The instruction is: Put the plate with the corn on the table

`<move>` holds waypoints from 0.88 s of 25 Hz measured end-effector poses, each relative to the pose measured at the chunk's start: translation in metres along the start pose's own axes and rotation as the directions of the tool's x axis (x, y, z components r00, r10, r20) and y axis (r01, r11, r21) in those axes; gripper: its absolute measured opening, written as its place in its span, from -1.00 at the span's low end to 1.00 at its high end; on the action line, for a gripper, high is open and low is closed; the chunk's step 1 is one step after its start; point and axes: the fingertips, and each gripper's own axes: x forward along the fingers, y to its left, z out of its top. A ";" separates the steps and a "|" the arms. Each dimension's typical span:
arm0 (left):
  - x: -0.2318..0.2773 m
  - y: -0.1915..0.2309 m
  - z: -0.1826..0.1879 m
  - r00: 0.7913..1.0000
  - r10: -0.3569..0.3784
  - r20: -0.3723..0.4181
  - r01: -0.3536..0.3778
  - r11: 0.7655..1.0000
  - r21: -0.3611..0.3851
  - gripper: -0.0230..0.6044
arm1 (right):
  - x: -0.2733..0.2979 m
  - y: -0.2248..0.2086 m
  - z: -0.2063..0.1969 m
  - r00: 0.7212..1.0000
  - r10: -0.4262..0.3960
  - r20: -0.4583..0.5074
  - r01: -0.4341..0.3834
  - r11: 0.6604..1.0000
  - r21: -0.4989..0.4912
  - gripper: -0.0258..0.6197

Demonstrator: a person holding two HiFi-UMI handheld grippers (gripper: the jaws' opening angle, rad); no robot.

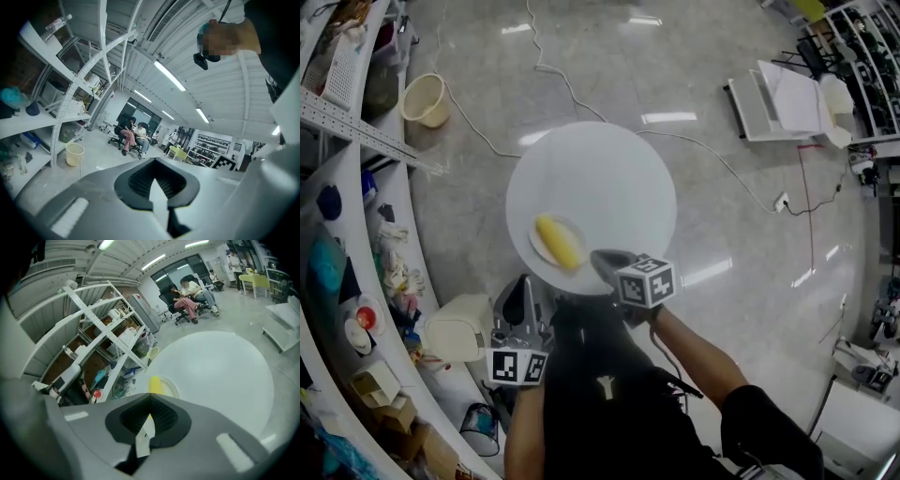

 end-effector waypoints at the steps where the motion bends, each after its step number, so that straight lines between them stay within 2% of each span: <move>1: -0.002 -0.003 0.005 1.000 -0.005 0.000 0.005 1.000 0.003 -0.91 | -0.007 0.008 0.003 1.000 -0.001 0.014 0.001 1.000 -0.011 -0.89; 9: -0.014 -0.036 0.036 0.996 -0.088 -0.034 0.089 0.995 0.054 -0.91 | -0.066 0.053 0.021 0.991 -0.007 0.137 0.012 0.999 -0.038 -0.89; 14: -0.022 -0.049 0.051 0.996 -0.088 -0.022 0.089 0.995 0.053 -0.91 | -0.100 0.064 0.035 0.971 -0.039 0.238 0.048 0.998 -0.031 -0.89; 22: -0.030 -0.076 0.060 0.996 -0.083 -0.020 0.084 0.994 0.067 -0.91 | -0.149 0.054 0.058 0.935 -0.036 0.352 0.083 0.990 -0.118 -0.89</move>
